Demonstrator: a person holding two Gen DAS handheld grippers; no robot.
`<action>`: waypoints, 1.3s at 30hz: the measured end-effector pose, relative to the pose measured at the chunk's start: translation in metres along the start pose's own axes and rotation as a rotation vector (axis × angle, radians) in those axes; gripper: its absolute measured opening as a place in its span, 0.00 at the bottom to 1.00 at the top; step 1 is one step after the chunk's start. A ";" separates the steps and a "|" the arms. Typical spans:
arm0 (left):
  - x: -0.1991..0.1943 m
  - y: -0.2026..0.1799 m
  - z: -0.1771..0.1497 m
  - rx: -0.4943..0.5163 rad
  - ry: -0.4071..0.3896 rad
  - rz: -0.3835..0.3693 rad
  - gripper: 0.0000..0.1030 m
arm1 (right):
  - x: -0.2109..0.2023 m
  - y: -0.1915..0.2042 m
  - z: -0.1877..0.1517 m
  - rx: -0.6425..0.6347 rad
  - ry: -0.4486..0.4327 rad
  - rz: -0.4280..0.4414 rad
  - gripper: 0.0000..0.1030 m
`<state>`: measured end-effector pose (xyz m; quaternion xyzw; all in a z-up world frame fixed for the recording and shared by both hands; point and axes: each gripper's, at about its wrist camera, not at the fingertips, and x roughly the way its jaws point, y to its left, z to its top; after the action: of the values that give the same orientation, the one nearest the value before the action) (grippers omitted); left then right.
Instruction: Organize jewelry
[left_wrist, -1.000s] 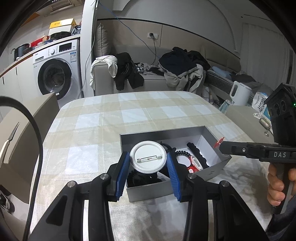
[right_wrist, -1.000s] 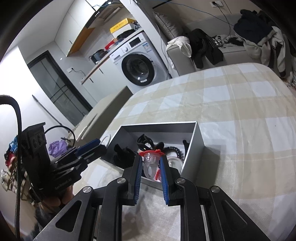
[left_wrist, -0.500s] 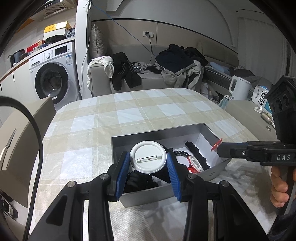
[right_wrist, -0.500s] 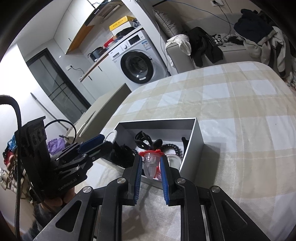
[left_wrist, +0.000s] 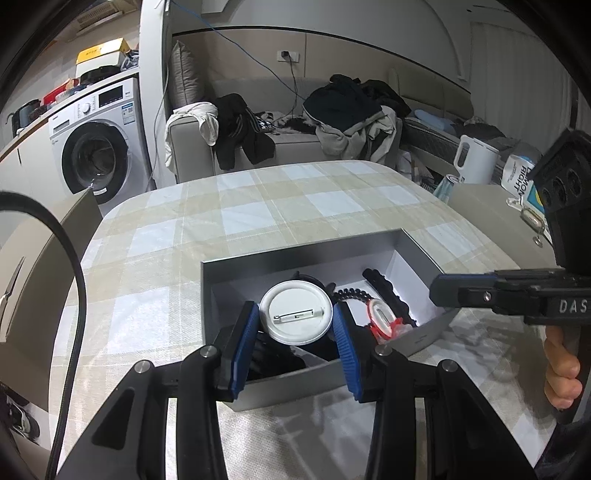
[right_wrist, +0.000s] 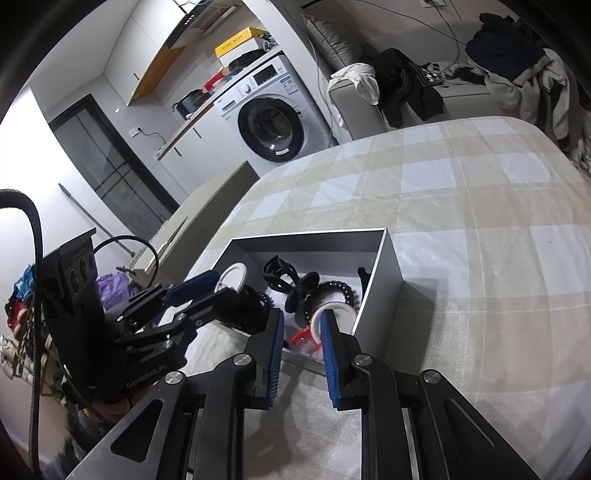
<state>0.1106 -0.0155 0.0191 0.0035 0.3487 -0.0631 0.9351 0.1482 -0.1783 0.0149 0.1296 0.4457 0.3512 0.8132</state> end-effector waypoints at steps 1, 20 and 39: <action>0.000 -0.002 -0.001 0.006 0.003 0.002 0.34 | 0.000 -0.001 0.000 0.002 -0.001 -0.002 0.20; -0.007 -0.009 -0.004 0.002 -0.011 0.000 0.41 | -0.006 0.003 -0.001 -0.032 -0.014 0.011 0.37; -0.069 0.009 -0.035 -0.134 -0.238 0.064 0.99 | -0.038 0.050 -0.041 -0.319 -0.228 -0.083 1.00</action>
<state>0.0372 0.0031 0.0370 -0.0555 0.2386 -0.0098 0.9695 0.0788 -0.1725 0.0417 0.0195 0.2944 0.3668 0.8823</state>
